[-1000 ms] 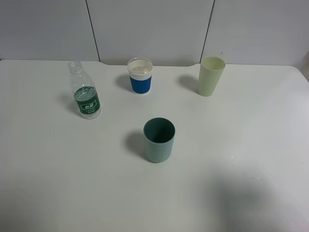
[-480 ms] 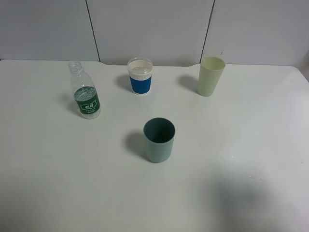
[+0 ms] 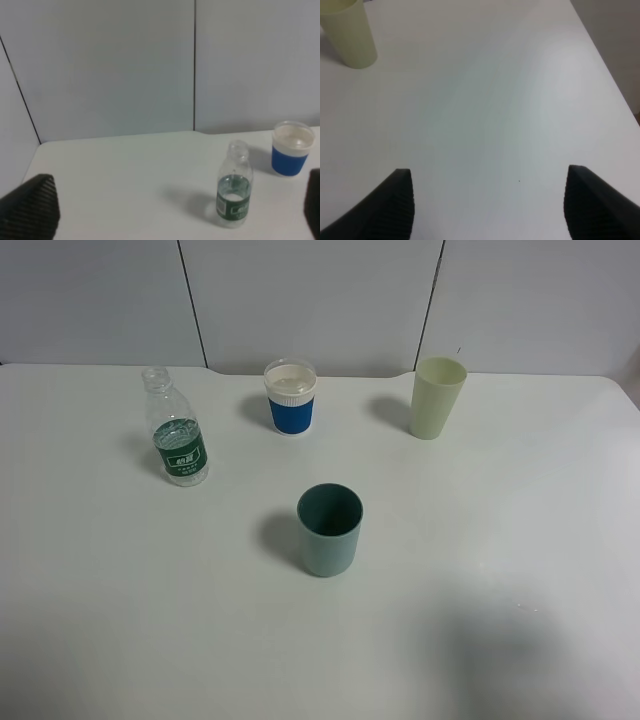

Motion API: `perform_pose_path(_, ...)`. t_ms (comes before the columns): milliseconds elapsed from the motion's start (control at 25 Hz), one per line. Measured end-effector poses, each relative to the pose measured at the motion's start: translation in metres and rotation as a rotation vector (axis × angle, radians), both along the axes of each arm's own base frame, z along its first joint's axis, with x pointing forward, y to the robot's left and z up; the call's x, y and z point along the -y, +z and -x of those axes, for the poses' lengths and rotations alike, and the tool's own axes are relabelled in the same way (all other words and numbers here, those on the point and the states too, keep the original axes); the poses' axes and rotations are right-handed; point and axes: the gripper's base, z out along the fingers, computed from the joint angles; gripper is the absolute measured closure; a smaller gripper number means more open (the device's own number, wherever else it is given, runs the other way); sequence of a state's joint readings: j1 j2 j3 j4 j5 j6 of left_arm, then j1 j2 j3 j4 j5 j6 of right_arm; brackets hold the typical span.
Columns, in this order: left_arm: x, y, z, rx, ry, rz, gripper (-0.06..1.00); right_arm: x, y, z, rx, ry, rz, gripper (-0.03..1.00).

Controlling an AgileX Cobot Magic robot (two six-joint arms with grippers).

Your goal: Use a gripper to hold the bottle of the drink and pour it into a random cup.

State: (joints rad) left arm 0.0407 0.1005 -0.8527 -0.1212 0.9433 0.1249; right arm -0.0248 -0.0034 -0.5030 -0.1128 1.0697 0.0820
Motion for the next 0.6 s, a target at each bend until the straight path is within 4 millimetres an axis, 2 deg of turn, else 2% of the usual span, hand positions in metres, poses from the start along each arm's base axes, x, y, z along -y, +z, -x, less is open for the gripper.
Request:
perform_pose_path(160, 0.0, -0.017, 0.01, 0.006, -0.001, -0.001, -0.05, 0.0, 0.0, 0.0, 0.0, 0.0, 0.0, 0.33)
perform_pose_path(240, 0.0, -0.029, 0.009, -0.025, 0.003, -0.004, -0.05, 0.0, 0.0, 0.0, 0.0, 0.0, 0.0, 0.33)
perform_pose_path(600, -0.002, -0.073, -0.018, -0.223, 0.01, -0.01, -0.05, 0.0, 0.0, 0.0, 0.0, 0.0, 0.0, 0.33)
